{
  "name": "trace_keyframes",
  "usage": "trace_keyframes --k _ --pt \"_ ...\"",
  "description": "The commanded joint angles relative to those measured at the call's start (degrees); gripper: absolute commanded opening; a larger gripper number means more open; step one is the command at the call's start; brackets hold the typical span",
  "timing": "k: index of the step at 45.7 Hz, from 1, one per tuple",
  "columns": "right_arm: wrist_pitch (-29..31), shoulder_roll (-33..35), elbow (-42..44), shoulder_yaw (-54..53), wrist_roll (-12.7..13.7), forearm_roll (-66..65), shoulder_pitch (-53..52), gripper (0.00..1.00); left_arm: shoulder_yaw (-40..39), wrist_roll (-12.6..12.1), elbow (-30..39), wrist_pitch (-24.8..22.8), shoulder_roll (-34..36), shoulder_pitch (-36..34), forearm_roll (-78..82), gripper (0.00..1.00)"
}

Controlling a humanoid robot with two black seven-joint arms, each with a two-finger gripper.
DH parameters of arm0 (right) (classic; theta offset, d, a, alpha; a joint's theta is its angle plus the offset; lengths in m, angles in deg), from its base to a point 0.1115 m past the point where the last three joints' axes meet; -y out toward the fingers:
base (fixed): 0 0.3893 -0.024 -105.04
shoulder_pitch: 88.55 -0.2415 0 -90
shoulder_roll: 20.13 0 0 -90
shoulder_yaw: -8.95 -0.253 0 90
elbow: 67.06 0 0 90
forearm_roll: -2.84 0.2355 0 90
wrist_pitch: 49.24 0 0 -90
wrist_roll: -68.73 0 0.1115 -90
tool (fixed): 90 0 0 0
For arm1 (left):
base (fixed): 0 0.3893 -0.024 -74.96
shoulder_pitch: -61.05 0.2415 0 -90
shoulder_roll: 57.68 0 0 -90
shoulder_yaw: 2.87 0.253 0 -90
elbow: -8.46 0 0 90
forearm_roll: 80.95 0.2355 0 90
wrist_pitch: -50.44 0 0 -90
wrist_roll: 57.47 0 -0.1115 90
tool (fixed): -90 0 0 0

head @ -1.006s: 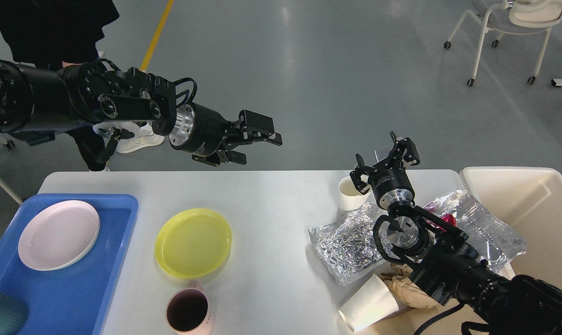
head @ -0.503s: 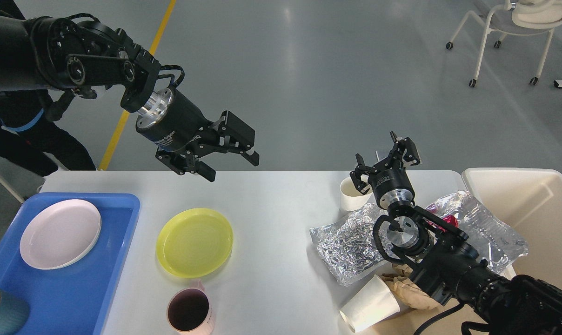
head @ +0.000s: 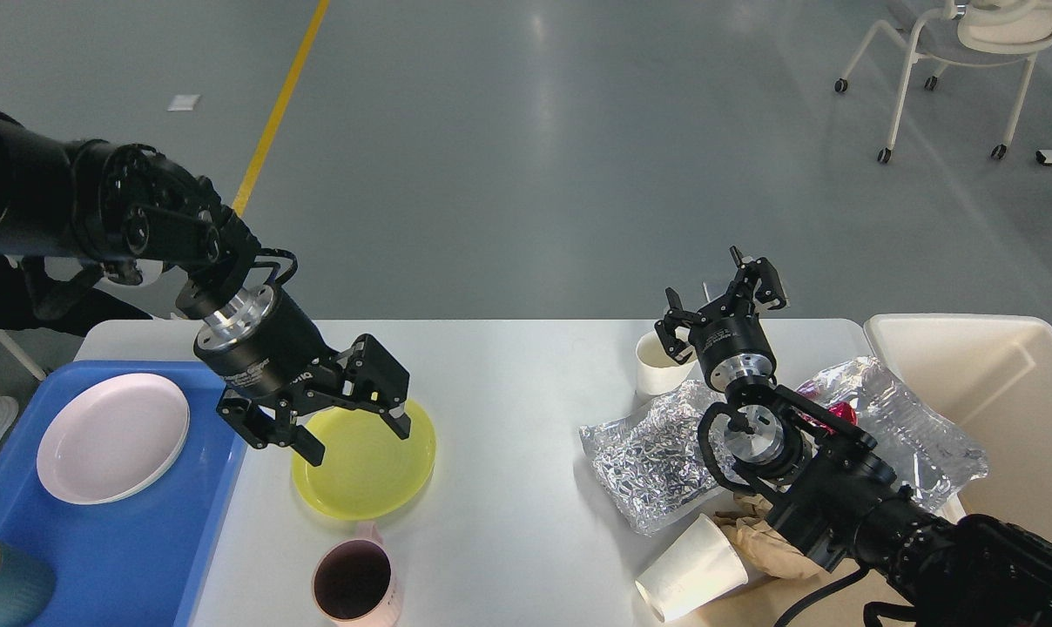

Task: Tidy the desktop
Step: 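Swing the left gripper over the table and lower it to the pink mug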

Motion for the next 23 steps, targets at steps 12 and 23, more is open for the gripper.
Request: trace_keyframes --k 12,23 --pt "0.0 0.0 0.0 0.0 0.0 0.0 0.0 1.0 -1.1 -5.3 9.0 17.8 -0.5 6.1 0.2 0.96" --pt "0.0 0.0 0.0 0.0 0.0 0.0 0.0 1.0 -2.8 -5.3 9.1 21.8 -2.1 11.3 0.1 0.96"
